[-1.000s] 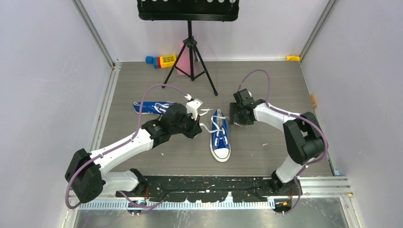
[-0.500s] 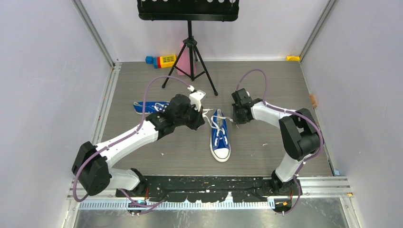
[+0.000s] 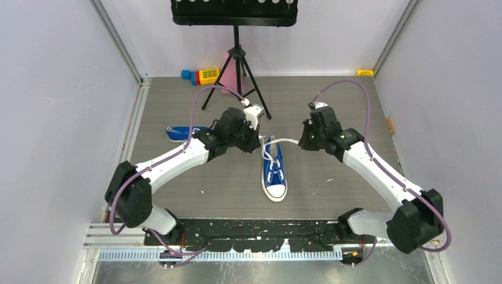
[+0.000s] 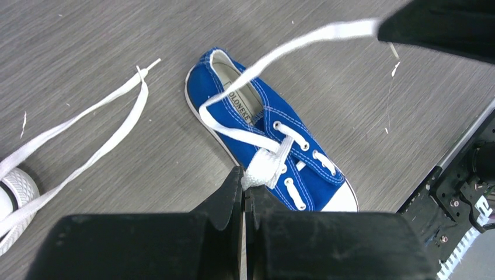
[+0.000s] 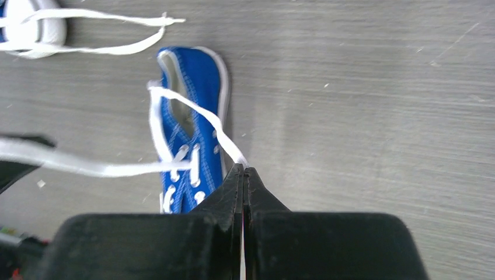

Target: Tie the shoes

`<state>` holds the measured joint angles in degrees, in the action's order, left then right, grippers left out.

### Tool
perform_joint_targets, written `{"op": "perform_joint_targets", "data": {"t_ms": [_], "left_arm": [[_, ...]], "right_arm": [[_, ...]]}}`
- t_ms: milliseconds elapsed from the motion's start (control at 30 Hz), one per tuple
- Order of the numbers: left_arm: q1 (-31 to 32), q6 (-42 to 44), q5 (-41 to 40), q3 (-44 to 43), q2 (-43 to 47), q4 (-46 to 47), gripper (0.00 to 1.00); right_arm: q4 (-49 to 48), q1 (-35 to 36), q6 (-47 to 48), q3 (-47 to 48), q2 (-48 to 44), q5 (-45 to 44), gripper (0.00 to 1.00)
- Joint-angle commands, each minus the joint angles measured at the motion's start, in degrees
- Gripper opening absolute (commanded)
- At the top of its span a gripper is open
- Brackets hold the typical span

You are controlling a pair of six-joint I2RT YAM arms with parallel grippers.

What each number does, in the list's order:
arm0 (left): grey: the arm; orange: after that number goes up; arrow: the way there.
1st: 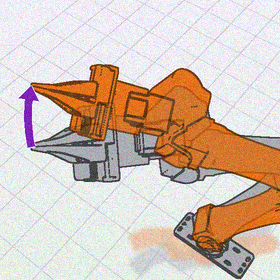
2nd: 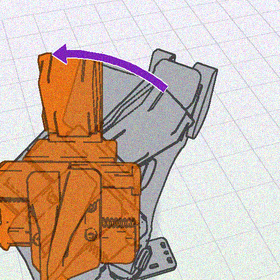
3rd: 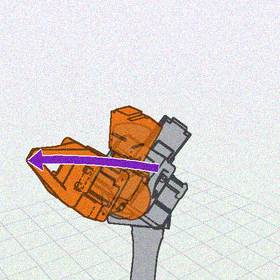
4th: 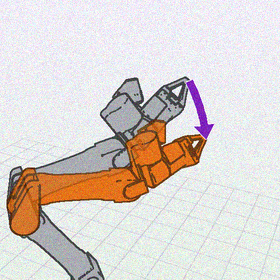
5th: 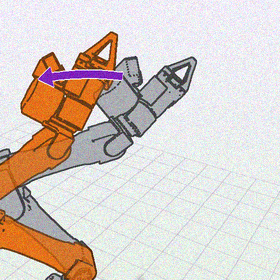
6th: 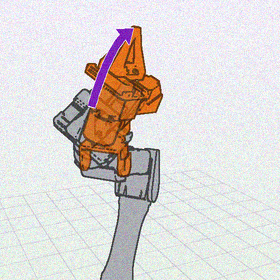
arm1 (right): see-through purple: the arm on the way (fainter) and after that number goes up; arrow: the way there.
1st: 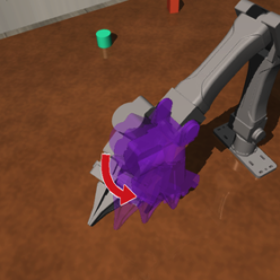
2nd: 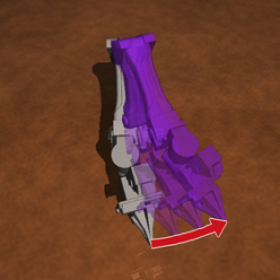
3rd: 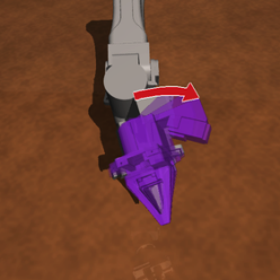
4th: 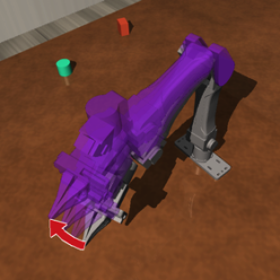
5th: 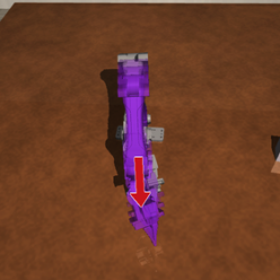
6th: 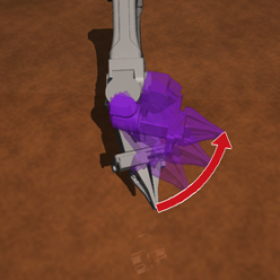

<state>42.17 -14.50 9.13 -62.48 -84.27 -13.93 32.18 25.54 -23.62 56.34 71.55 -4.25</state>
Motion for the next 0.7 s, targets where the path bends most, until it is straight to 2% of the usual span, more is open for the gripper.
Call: {"op": "perform_joint_targets", "data": {"t_ms": [0,200,433,667], "left_arm": [[-0.9,0.6,2.1,-4.3,-1.8,1.7,0.0],[-1.8,0.0,4.8,-8.8,-7.1,2.1,0.0],[-2.5,-1.3,8.4,-14.1,-14.1,3.0,0.0],[-2.8,-2.6,10.7,-18.3,-19.6,4.5,0.0]], "right_arm": [[3.8,0.3,-3.1,-0.9,-4.4,9.8,0.0],[7.6,0.3,-3.9,2.0,-9.1,10.4,0.0],[14.3,0.3,-4.7,7.8,-11.5,1.0,0.0],[20.0,0.3,-4.9,9.7,-13.4,-1.6,0.0]]}}
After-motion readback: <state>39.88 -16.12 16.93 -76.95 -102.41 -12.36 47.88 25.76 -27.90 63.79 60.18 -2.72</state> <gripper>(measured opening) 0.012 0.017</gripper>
